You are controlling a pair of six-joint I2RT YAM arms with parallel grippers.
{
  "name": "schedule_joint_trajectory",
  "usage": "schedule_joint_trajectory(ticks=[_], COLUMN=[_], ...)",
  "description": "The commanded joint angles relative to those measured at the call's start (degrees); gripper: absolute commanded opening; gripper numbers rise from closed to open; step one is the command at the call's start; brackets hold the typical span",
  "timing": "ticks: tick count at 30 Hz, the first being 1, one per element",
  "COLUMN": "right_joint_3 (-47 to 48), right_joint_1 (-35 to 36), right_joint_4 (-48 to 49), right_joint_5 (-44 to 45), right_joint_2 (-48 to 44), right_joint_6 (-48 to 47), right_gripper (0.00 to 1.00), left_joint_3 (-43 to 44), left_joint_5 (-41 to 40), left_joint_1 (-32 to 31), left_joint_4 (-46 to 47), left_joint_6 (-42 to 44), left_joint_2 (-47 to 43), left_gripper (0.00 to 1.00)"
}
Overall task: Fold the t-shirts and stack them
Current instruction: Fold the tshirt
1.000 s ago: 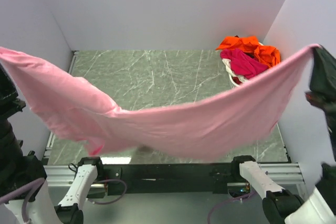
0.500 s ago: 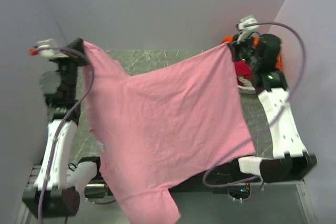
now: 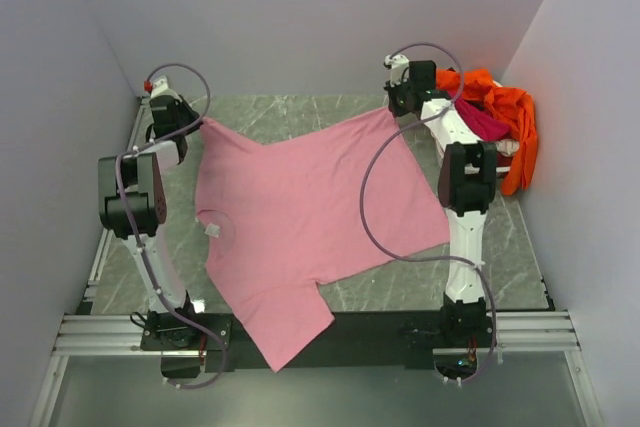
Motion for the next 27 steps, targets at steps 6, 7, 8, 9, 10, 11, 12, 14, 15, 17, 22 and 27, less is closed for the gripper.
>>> schedule_joint_trajectory(ticks=[6,7,8,9,10,11,12,14,15,17,22,27], right_joint_3=[11.93,11.31,9.91,9.03,8.15,6.49,5.77,4.11,3.31,0.69,-4.51,-8.11], right_joint_1=[1.42,1.51,1.43,1.25,1.08,1.07,0.99,0.99,0.90,0.90,0.72,0.02], right_joint_4=[1.28,2.68,3.30,3.92,5.06,5.33,5.68,5.68,5.77,6.38,8.14,8.41], right_joint_5=[8.93,9.03,8.94,8.94,8.68,8.50,7.89,7.01,6.57,6.04,5.16,4.37], right_joint_2=[3.84,2.88,2.43,1.82,0.51,-0.12,-1.08,-1.96,-2.84,-3.98,-7.67,-10.05], right_joint_6=[-1.41,-1.23,-1.14,-1.05,-0.88,-0.70,-0.53,-0.09,0.00,0.53,1.06,1.49], right_gripper=[0.00,0.00,0.00,0.00,0.00,0.00,0.00,0.00,0.00,0.00,0.00,0.00], left_joint_3=[16.63,16.72,16.72,16.64,16.46,15.68,15.06,13.74,13.04,9.89,3.03,-6.03], left_joint_5=[3.67,4.02,4.55,5.43,5.96,6.48,7.71,9.03,9.82,11.84,13.87,13.87], left_joint_1=[1.52,1.69,1.87,1.96,2.05,2.39,2.49,2.49,2.49,2.49,2.57,2.49], left_joint_4=[-2.35,-2.00,-1.91,-1.82,-1.73,-1.47,-1.03,-0.94,-1.11,0.02,0.82,2.40], left_joint_6=[-0.46,-0.46,-0.37,-0.37,-0.37,-0.37,-0.45,-0.63,-0.81,-1.68,-3.53,-5.02], left_joint_2=[7.60,7.17,6.90,6.47,5.42,4.62,3.14,1.72,0.15,-1.53,-8.03,-16.45], left_gripper=[0.00,0.00,0.00,0.00,0.00,0.00,0.00,0.00,0.00,0.00,0.00,0.00])
